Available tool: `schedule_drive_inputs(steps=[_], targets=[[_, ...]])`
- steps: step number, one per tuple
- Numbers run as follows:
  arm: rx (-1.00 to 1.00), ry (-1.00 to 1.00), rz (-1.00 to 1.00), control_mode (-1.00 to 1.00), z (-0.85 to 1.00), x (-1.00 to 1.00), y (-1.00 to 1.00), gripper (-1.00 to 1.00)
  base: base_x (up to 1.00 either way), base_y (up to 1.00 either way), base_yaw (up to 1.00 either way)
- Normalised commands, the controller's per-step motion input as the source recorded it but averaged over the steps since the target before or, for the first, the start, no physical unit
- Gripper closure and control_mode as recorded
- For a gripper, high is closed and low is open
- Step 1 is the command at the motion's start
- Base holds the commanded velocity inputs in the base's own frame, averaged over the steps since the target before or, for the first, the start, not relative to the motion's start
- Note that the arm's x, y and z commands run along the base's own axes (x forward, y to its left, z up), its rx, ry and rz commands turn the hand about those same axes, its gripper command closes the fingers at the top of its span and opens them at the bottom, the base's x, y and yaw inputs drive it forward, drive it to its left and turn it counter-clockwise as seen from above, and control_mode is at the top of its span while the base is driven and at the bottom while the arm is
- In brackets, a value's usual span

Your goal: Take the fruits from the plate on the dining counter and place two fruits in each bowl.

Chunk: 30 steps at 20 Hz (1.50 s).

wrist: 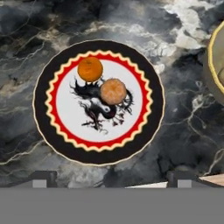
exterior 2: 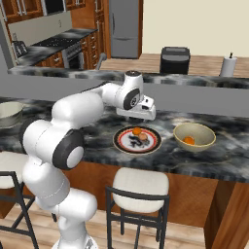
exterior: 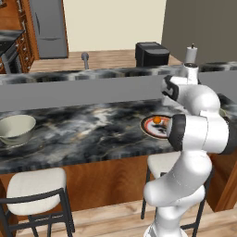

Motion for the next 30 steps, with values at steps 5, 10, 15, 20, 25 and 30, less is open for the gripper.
schedule_drive_inputs(steps=[5, 10, 15, 20, 25, 30], targets=[[0.02, 0.04, 0.09, -1.0, -0.07, 0.29, 0.05, -1.0, 0.0, 0.0, 0.0], [0.01, 0.01, 0.09, -1.0, -0.25, 0.37, 0.01, -1.0, 0.0, 0.0, 0.0], [0.02, 0.0, 0.08, -1.0, -0.29, 0.35, 0.0, -1.0, 0.0, 0.0, 0.0], [0.0, 0.0, 0.01, -1.0, -0.34, 0.36, -0.1, -1.0, 0.0, 0.0, 0.0], [0.0, 0.02, 0.0, -1.0, -0.21, 0.15, -0.33, -1.0, 0.0, 0.0, 0.0], [0.0, 0.04, 0.0, -1.0, -0.24, 0.28, -0.2, -1.0, 0.0, 0.0, 0.0]])
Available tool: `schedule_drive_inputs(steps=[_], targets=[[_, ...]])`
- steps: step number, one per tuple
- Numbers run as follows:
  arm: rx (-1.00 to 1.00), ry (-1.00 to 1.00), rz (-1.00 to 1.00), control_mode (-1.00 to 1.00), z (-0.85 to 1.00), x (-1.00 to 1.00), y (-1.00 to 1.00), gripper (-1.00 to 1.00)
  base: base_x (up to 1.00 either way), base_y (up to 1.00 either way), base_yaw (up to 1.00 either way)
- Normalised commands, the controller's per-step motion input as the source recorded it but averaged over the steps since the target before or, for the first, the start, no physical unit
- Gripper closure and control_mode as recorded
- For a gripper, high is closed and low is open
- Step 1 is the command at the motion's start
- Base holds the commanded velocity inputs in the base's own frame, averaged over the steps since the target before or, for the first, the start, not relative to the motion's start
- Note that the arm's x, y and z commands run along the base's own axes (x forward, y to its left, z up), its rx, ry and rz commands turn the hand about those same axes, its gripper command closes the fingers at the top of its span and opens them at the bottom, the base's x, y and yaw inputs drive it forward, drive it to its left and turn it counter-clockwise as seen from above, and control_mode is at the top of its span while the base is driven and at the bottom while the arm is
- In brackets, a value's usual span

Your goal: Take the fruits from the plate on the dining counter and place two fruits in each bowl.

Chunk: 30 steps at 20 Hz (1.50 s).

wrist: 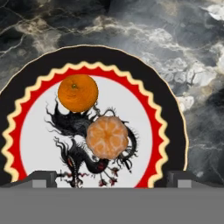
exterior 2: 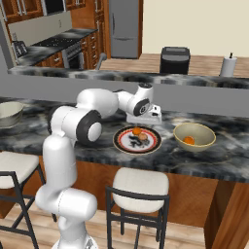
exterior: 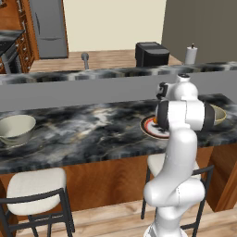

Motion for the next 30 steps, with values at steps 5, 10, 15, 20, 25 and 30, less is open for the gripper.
schedule_drive_inputs(steps=[5, 10, 15, 20, 25, 30], targets=[[0.0, 0.04, 0.0, -1.0, -0.3, 0.16, 0.0, -1.0, 0.0, 0.0, 0.0], [0.0, 0.08, 0.0, -1.0, -0.28, 0.0, 0.0, -1.0, 0.0, 0.0, 0.0], [0.0, 0.08, 0.0, -1.0, -0.33, 0.0, 0.01, -1.0, 0.0, 0.0, 0.0], [0.0, 0.04, 0.0, -1.0, -0.21, 0.0, 0.04, -1.0, 0.0, 0.0, 0.0], [0.0, 0.01, 0.0, -1.0, -0.14, 0.01, 0.03, -1.0, 0.0, 0.0, 0.0], [0.0, 0.03, 0.0, -1.0, -0.08, 0.08, 0.03, -1.0, 0.0, 0.0, 0.0]])
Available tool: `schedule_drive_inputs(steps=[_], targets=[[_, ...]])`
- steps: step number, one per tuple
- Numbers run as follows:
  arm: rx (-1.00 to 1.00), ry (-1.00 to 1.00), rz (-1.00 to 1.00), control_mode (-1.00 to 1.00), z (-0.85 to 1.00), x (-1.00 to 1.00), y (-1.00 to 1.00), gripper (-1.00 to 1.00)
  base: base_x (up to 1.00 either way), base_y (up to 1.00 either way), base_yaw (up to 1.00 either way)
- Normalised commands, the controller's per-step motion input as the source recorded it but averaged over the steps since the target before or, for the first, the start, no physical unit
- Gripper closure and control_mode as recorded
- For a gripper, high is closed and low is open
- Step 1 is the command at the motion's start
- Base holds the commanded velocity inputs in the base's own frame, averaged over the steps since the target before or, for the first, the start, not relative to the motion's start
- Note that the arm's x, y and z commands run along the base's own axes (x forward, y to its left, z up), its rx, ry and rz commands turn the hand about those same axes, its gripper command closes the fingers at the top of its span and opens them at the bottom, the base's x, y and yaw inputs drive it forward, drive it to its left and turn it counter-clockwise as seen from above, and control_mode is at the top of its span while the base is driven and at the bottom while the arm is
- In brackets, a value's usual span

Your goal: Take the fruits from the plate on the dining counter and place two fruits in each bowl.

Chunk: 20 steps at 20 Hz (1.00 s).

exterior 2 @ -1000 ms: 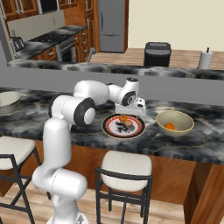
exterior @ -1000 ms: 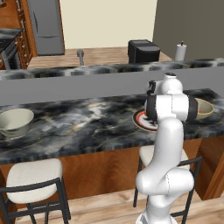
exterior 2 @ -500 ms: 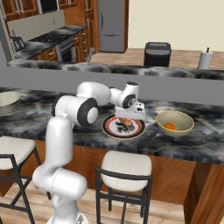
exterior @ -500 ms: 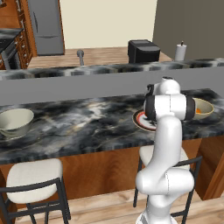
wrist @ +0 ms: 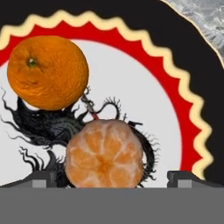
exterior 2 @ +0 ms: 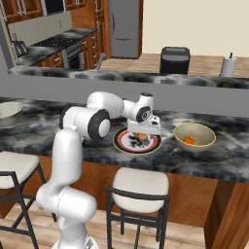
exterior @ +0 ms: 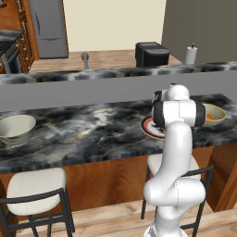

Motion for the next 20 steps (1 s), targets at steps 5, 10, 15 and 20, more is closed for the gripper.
schedule_drive_inputs(steps=[5, 10, 15, 20], targets=[[0.0, 0.01, 0.0, -1.0, -0.11, 0.14, 0.09, -1.0, 0.0, 0.0, 0.0], [0.0, 0.03, 0.0, -1.0, -0.17, 0.0, 0.0, -1.0, 0.0, 0.0, 0.0], [0.0, 0.01, 0.0, -1.0, -0.15, 0.0, 0.0, 1.0, 0.0, 0.0, 0.0], [0.0, 0.0, 0.0, -1.0, 0.02, 0.01, 0.0, 1.0, 0.0, 0.0, 0.0]])
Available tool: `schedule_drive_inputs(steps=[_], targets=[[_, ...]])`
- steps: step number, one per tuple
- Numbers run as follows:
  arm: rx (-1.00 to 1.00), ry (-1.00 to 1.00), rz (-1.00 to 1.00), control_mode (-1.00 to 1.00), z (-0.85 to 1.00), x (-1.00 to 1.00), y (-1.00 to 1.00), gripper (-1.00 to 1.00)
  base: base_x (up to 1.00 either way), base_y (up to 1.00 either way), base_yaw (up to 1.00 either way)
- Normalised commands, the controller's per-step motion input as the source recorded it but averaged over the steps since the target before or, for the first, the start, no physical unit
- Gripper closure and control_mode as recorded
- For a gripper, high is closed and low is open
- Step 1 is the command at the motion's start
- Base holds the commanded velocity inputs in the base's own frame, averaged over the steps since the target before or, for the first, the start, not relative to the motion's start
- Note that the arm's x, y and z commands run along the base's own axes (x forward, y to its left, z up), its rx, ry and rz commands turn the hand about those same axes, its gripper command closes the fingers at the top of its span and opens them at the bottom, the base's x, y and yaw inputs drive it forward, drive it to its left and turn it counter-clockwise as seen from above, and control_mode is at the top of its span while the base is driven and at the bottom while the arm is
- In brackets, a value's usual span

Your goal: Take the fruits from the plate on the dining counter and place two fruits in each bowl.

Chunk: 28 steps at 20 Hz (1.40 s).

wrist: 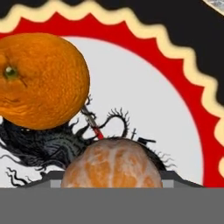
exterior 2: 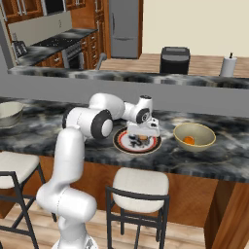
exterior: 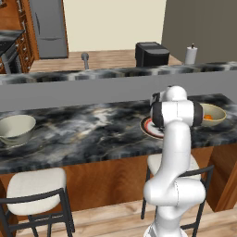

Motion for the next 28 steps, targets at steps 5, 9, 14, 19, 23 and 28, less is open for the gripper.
schedule_drive_inputs(steps=[5, 9, 14, 19, 23, 28], targets=[[0.0, 0.0, 0.0, -1.0, 0.6, -0.01, 0.01, 1.0, 0.0, 0.0, 0.0], [-0.01, 0.0, 0.0, -1.0, 0.87, -0.61, 0.21, 1.0, 0.0, 0.0, 0.0], [-0.02, -0.02, -0.07, -1.0, 0.68, -0.97, 0.47, 1.0, 0.0, 0.0, 0.0], [-0.03, -0.06, -0.16, -1.0, 0.36, -1.0, 0.58, 1.0, 0.0, 0.0, 0.0], [-0.04, -0.07, -0.22, -1.0, 0.36, -1.0, 0.52, 1.0, 0.0, 0.0, 0.0], [-0.1, -0.2, -0.07, -1.0, 0.24, -0.86, 0.35, 1.0, 0.0, 0.0, 0.0]])
